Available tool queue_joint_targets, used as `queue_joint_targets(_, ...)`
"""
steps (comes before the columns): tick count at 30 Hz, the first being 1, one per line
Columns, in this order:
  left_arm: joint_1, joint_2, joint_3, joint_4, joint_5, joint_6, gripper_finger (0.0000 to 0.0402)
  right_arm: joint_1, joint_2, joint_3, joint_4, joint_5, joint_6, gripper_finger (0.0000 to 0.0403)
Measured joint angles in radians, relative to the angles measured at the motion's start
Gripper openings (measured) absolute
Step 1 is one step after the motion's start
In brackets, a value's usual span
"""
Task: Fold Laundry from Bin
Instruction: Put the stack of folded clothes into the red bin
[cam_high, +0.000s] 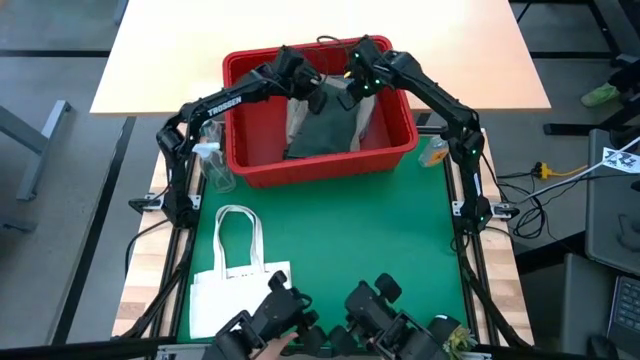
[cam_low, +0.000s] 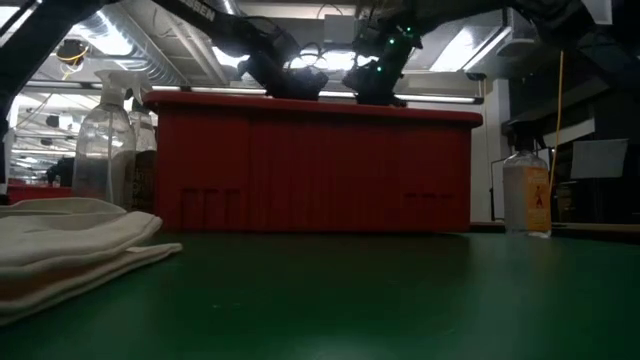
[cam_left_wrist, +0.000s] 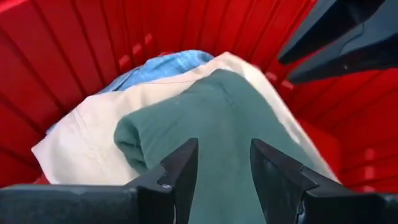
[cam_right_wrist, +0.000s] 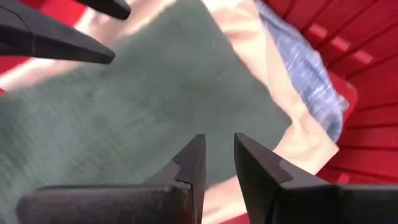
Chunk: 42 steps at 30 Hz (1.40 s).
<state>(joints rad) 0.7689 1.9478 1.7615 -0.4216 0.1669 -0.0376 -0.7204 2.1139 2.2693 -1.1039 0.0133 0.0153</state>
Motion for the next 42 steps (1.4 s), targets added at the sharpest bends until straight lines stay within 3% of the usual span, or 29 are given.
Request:
queue_joint_targets(4, -0.004, 0.056, 0.0, 0.02, -0.044, 0.024, 0.0141, -0.007, 0.0, -0.086, 0.049, 0.041, -0.014, 0.0085)
queue_joint_targets(10, 0.028, 0.18, 0.0, 0.13, -0.081, -0.006, 0.0141, -0.067, 0.0, -0.309, 0.315, 0.078, 0.006, 0.0085)
queue_joint_targets(15, 0.053, 0.25, 0.001, 0.208, -0.072, -0.038, 0.0141, -0.119, 0.002, -0.501, 0.549, 0.026, 0.065, 0.0085)
queue_joint_targets(20, 0.067, 0.263, 0.002, 0.209, -0.061, -0.038, 0.0141, -0.141, 0.0, -0.592, 0.648, -0.058, 0.063, 0.0085)
queue_joint_targets(26, 0.069, 0.224, -0.001, 0.185, -0.012, -0.038, 0.0141, -0.144, -0.002, -0.54, 0.593, -0.108, 0.067, 0.0085)
queue_joint_targets(36, 0.072, 0.015, -0.001, 0.109, 0.012, -0.005, 0.0141, -0.132, -0.113, -0.327, 0.377, -0.158, 0.059, 0.0085)
queue_joint_targets(42, 0.033, -0.073, 0.0, -0.029, 0.194, -0.004, 0.0141, -0.034, -0.197, -0.313, 0.246, -0.2, 0.001, 0.0085)
